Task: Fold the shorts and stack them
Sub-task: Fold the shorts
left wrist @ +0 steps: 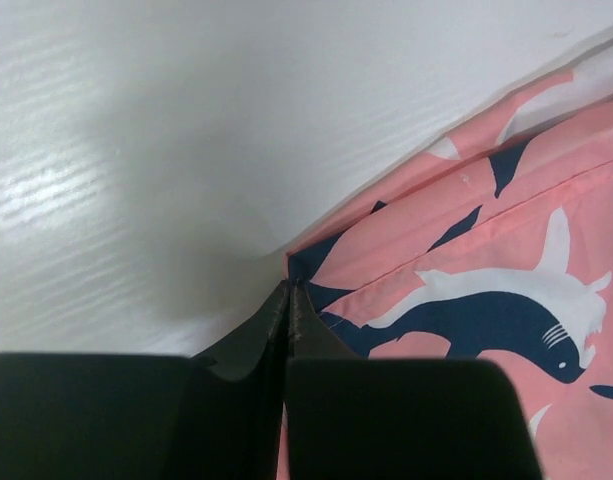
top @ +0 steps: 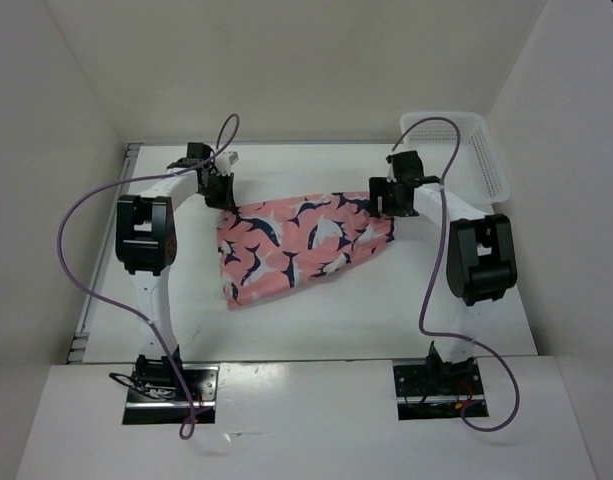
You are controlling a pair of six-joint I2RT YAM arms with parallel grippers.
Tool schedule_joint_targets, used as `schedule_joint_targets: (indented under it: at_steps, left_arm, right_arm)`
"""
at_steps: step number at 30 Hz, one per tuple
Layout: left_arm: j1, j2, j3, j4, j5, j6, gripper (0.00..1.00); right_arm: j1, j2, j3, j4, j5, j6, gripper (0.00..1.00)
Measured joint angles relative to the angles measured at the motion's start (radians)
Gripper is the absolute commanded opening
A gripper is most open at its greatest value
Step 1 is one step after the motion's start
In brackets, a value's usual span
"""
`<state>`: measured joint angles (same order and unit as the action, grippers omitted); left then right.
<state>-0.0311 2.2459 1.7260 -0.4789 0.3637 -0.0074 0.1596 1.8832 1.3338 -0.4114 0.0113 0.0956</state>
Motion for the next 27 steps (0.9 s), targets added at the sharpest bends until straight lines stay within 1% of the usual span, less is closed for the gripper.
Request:
schedule_joint_targets:
  at_steps: [4, 5, 6, 8, 9, 13, 17, 18, 20, 21, 23, 24, 27]
  left_arm:
    - [0.015, -0.032, -0.048, 0.0, -0.005, 0.0, 0.01]
    - [0.016, -0.04, -0.056, -0.003, -0.009, 0.0, 0.07]
    - [0.017, -0.045, -0.063, -0.004, -0.013, 0.002, 0.1]
    - [0.018, -0.054, -0.074, -0.012, -0.019, 0.003, 0.17]
    - [0.018, -0.056, -0.077, -0.016, -0.02, 0.003, 0.18]
    - [0.016, -0.06, -0.078, -0.03, -0.025, 0.002, 0.19]
    - [0.011, -0.069, -0.088, -0.036, -0.038, 0.002, 0.19]
    - [0.009, -0.072, -0.092, -0.038, -0.042, 0.002, 0.19]
    - [0.005, -0.077, -0.099, -0.038, -0.052, 0.002, 0.19]
    - [0.002, -0.081, -0.103, -0.039, -0.056, 0.002, 0.19]
    - [-0.004, -0.086, -0.11, -0.038, -0.064, 0.002, 0.19]
    - [-0.006, -0.089, -0.113, -0.04, -0.068, 0.002, 0.19]
    - [-0.011, -0.092, -0.115, -0.043, -0.077, 0.002, 0.19]
  right_arm:
    - [-0.049, -0.111, -0.054, -0.009, -0.009, 0.059, 0.89]
    - [-0.068, -0.134, -0.066, -0.008, -0.023, 0.085, 0.89]
    - [-0.093, -0.161, -0.083, -0.005, -0.048, 0.126, 0.89]
    - [-0.137, -0.207, -0.142, 0.005, -0.126, 0.221, 0.89]
    - [-0.152, -0.221, -0.177, 0.008, -0.164, 0.266, 0.89]
    - [-0.153, -0.194, -0.269, 0.006, -0.288, 0.409, 0.89]
    - [-0.145, -0.142, -0.254, 0.034, -0.354, 0.492, 0.86]
    - [-0.145, -0.132, -0.24, 0.039, -0.367, 0.513, 0.82]
    - [-0.145, -0.102, -0.205, 0.041, -0.374, 0.55, 0.77]
    - [-0.145, -0.085, -0.19, 0.04, -0.37, 0.566, 0.7]
    - [-0.145, -0.055, -0.17, 0.041, -0.338, 0.582, 0.62]
    - [-0.145, -0.046, -0.165, 0.04, -0.317, 0.587, 0.6]
    - [-0.145, -0.034, -0.162, 0.021, -0.242, 0.592, 0.6]
